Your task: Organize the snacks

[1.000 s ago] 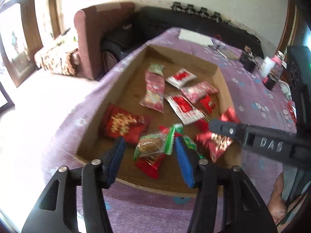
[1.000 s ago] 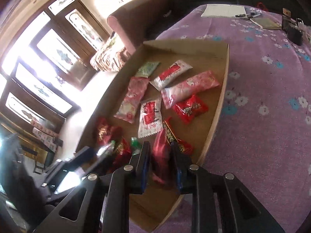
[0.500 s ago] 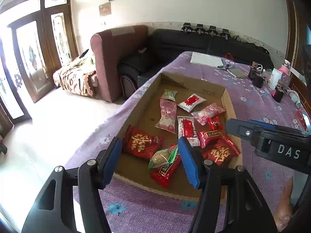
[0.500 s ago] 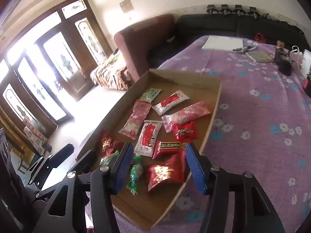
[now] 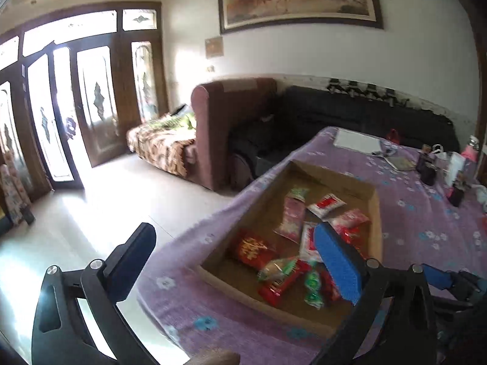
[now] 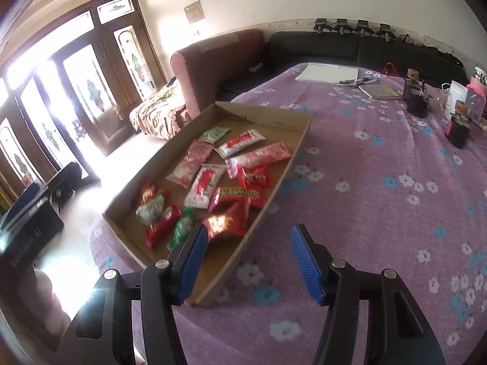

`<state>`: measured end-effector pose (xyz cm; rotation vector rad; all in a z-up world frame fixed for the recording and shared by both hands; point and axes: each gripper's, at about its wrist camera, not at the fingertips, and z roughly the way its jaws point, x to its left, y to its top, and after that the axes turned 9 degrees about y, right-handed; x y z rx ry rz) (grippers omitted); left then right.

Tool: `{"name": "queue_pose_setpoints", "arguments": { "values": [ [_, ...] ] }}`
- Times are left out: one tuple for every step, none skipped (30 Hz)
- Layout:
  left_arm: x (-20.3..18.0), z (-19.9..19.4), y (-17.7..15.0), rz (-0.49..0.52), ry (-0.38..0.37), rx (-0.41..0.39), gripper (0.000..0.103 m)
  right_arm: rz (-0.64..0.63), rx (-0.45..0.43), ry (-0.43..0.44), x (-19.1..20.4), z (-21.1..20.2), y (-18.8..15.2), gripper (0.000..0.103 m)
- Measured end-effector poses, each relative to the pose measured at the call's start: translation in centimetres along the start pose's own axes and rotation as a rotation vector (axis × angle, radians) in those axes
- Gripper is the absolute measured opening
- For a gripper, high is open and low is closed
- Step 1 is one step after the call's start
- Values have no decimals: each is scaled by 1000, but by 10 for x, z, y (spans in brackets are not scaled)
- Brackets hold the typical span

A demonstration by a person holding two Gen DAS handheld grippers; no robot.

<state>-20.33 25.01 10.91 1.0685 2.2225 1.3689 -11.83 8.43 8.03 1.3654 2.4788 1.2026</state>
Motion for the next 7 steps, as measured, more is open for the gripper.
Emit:
{"name": "queue_pose_setpoints", "arguments": {
  "values": [
    [-2, -1, -2, 6, -4, 6, 103, -7, 2, -6, 0, -1, -3, 59],
    [-5, 0, -4, 15, -1, 10, 103, -20, 6, -18, 0, -3, -7, 59],
    [-7, -1, -5, 20, 8, 11, 103, -31, 9, -27, 0, -4, -10, 59],
    [-10, -4, -8, 27, 17, 8, 103, -39, 12, -32, 0, -5, -12, 59],
    [-12, -6, -10, 30, 18, 4, 103, -51, 21, -40, 1, -4, -15, 59],
    [-14, -8, -11, 29, 24, 3, 103, -59, 29, -47, 1, -4, -17, 59],
    [-15, -11, -11, 31, 28, 2, 103, -73, 38, -59, 2, -5, -20, 59]
  ]
}}
